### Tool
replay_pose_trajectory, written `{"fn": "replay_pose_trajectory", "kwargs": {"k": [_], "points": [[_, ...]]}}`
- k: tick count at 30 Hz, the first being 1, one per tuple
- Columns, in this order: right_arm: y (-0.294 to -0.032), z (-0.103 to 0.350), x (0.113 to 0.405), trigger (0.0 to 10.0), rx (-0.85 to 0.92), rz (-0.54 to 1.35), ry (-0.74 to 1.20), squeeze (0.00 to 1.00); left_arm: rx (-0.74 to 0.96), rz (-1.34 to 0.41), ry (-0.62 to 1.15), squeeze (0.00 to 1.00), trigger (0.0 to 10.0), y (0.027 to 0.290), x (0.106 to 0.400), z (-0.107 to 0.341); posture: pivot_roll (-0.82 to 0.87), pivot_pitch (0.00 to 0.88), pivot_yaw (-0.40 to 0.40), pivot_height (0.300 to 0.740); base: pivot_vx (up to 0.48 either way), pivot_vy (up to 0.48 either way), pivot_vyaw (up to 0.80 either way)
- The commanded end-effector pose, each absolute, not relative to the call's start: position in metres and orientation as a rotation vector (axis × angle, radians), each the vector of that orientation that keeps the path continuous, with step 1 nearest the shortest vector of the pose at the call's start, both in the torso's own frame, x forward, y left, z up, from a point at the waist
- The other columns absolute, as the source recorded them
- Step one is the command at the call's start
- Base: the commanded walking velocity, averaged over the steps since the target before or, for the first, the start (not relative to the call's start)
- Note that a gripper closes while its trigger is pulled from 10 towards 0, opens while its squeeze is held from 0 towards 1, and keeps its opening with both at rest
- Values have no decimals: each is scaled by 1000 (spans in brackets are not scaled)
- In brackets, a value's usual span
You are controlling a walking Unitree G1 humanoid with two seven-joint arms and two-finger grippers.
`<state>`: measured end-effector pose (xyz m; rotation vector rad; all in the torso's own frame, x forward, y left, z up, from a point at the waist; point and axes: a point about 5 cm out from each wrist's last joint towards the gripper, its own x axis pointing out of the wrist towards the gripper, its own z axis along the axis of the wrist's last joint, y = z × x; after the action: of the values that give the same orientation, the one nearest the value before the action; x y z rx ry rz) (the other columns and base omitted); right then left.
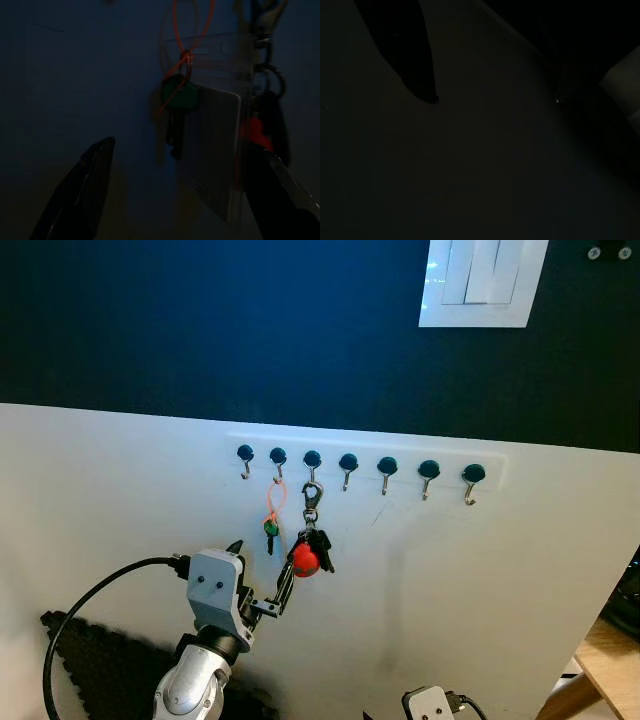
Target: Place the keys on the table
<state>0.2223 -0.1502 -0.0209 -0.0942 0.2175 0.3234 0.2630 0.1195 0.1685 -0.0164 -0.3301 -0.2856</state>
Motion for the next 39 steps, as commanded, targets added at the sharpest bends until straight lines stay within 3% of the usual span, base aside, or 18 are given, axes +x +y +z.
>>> {"fn": "replay_pose_trajectory", "kwargs": {"k": [1, 3, 4, 5, 6, 7, 8, 9, 11, 28, 39], "points": [[-150, -22, 221, 10000, -89, 325, 223, 0, -11, -242, -337, 157, 9490, 124, 266, 170, 90, 0, 28, 740, 0, 0, 0], [-150, -22, 221, 10000, -89, 325, 223, 0, -7, -232, -335, 157, 9490, 124, 267, 170, 90, 0, 28, 740, 0, 0, 0], [-150, -22, 221, 10000, -89, 325, 222, 0, -6, -226, -334, 157, 8745, 125, 268, 171, 89, 0, 27, 740, 0, 0, 0], [-150, -22, 221, 10000, -90, 326, 222, 0, -9, -220, -333, 157, 7216, 125, 269, 171, 89, 0, 27, 740, 0, 0, 0], [-150, -22, 221, 10000, -90, 326, 222, 0, -9, -220, -333, 157, 7216, 125, 269, 171, 89, 0, 27, 740, 0, 0, 0], [-150, -22, 221, 10000, -90, 326, 222, 0, -12, -218, -334, 153, 4902, 125, 270, 172, 89, 0, 27, 740, 0, 0, 0], [-150, -22, 221, 10000, -90, 326, 222, 0, -20, -212, -330, 149, 4000, 125, 271, 172, 90, 0, 27, 740, 0, 0, 0], [-150, -22, 221, 10000, -90, 326, 222, 0, -20, -212, -330, 149, 4000, 125, 271, 172, 90, 0, 27, 740, 0, 0, 0], [-150, -22, 221, 10000, -91, 326, 223, 0, -20, -201, -327, 133, 0, 125, 274, 174, 90, 0, 28, 740, 0, 0, 0], [-148, -23, 222, 10000, -87, 323, 227, 0, -8, -216, -330, 157, 0, 128, 275, 176, 97, 0, 28, 740, 0, 0, 0], [-149, -23, 223, 10000, -89, 322, 227, 0, -9, -326, -460, 157, 0, 133, 269, 199, 97, 0, 26, 740, 0, 0, 0]]}}
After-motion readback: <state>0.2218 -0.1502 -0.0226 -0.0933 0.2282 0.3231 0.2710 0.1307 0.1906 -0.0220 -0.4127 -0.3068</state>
